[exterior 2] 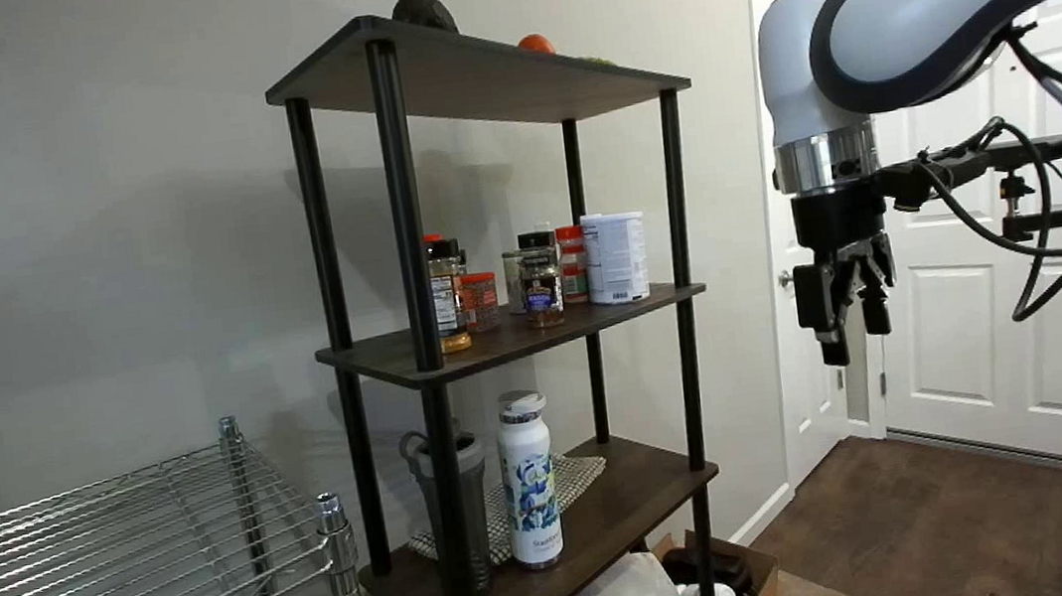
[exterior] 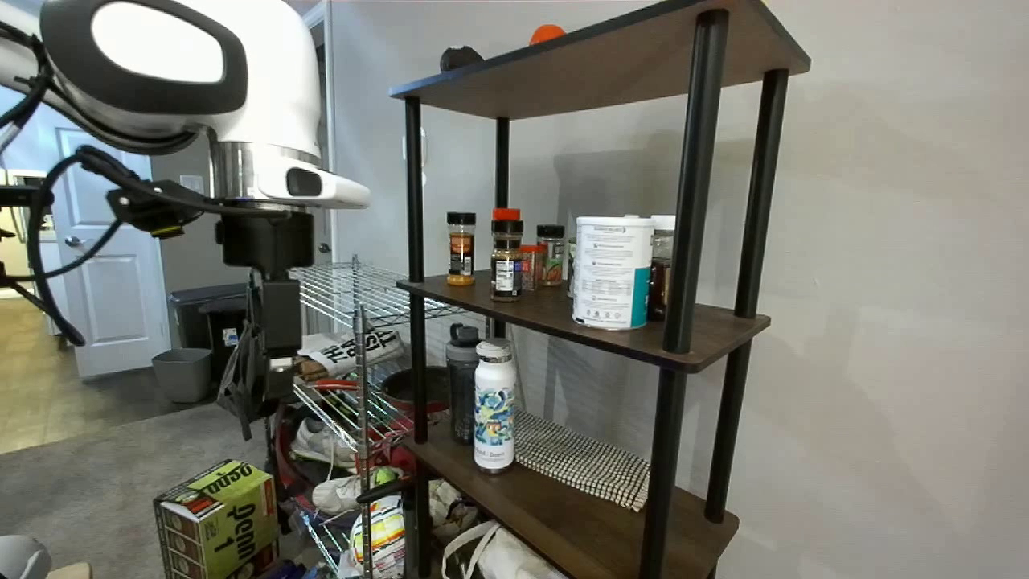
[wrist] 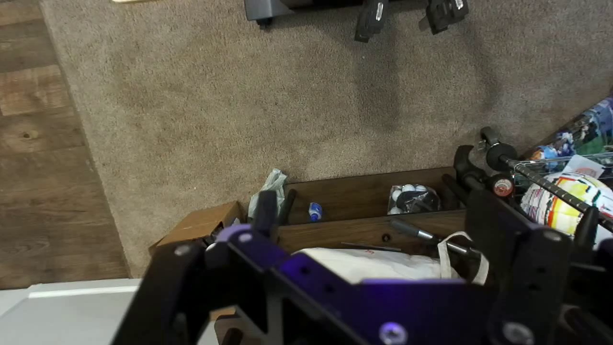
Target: Move the white container on the second top shelf to the left, then remove the first right bottle from the shelf
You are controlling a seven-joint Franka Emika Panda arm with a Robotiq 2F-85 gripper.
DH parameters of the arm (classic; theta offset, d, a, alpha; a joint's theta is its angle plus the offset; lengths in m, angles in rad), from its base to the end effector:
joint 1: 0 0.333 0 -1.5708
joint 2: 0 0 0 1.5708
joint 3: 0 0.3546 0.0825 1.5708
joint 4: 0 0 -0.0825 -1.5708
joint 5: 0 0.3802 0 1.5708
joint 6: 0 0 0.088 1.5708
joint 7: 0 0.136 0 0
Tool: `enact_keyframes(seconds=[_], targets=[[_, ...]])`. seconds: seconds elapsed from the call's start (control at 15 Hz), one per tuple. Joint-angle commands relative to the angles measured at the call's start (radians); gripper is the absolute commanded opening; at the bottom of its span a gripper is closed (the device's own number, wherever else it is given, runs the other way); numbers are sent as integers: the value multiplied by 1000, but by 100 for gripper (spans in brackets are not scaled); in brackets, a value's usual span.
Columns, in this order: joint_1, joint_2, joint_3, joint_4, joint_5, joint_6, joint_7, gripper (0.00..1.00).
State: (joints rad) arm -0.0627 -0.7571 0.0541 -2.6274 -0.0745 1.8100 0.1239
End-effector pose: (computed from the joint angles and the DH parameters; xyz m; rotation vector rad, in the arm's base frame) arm 0.2837 -0.0097 0.4733 3.0223 -0.1945 -0.0846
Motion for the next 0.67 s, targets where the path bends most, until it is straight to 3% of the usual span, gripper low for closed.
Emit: enact_keyframes(seconds=[0.0,0.6], targets=[[8,1,-6,2,-4,-2,4,100],[-8,25,-5,16,1,25,42,100]])
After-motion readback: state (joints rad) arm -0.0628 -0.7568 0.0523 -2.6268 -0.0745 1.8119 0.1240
